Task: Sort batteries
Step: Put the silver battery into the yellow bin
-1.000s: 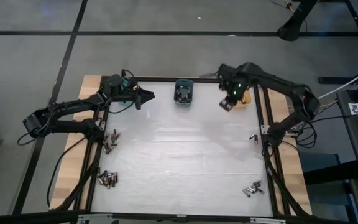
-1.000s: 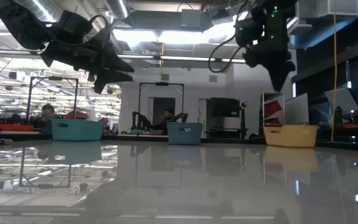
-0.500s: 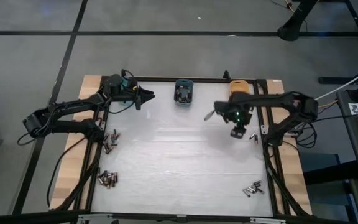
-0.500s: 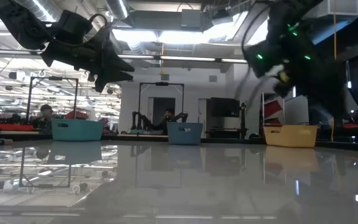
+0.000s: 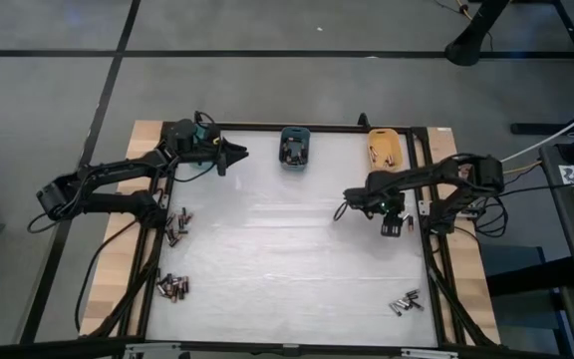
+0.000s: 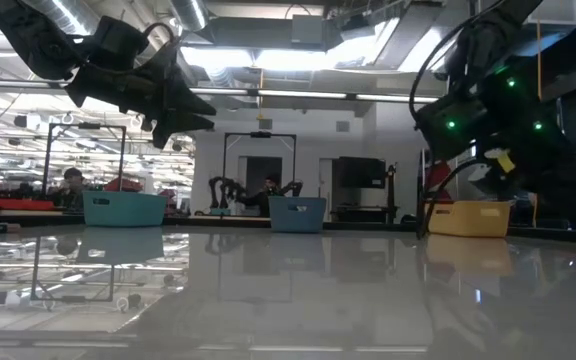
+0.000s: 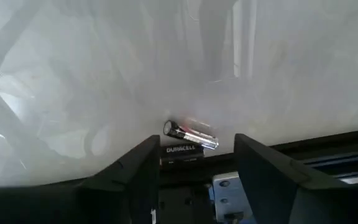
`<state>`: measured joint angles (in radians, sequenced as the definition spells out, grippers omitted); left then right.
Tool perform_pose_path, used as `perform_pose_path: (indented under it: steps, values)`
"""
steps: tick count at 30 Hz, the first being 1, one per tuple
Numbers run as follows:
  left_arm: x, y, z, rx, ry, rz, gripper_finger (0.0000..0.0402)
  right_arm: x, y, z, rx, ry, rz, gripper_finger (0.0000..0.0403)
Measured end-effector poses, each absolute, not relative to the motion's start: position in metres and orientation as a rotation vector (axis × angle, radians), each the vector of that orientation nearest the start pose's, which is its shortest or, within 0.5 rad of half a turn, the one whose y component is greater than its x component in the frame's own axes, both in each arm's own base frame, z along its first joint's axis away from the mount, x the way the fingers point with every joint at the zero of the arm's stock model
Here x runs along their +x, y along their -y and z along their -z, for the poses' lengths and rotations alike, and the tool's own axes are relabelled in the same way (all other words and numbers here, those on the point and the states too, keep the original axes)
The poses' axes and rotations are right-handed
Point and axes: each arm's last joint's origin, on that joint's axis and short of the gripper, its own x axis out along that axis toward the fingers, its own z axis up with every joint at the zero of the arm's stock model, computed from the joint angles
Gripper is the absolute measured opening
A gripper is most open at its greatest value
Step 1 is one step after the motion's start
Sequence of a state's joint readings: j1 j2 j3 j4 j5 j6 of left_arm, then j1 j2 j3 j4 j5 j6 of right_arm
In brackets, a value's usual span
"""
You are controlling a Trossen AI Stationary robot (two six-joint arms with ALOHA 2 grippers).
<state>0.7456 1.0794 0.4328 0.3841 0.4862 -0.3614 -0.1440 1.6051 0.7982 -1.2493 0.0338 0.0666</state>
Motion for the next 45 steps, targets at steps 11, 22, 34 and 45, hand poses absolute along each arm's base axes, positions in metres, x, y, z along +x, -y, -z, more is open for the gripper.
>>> perform_pose_path:
  steps: [11, 22, 34, 45]
  values:
    - [0.169, -0.137, -0.212, -0.536, -0.163, -0.298, 0.0129, 0.195, 0.017, -0.132, 0.159, -2.09, 0.102, 0.0205]
    - [0.169, -0.137, -0.212, -0.566, -0.159, -0.3, 0.0129, 0.189, 0.018, -0.085, 0.138, -2.341, 0.182, 0.0204]
    - [0.169, -0.137, -0.212, -0.597, -0.154, -0.302, 0.0129, 0.205, 0.02, -0.092, 0.141, -2.315, 0.314, 0.0204]
    - [0.172, -0.133, -0.212, -0.572, -0.173, -0.276, 0.0129, 0.205, 0.017, -0.092, 0.227, -2.323, 0.284, 0.0204]
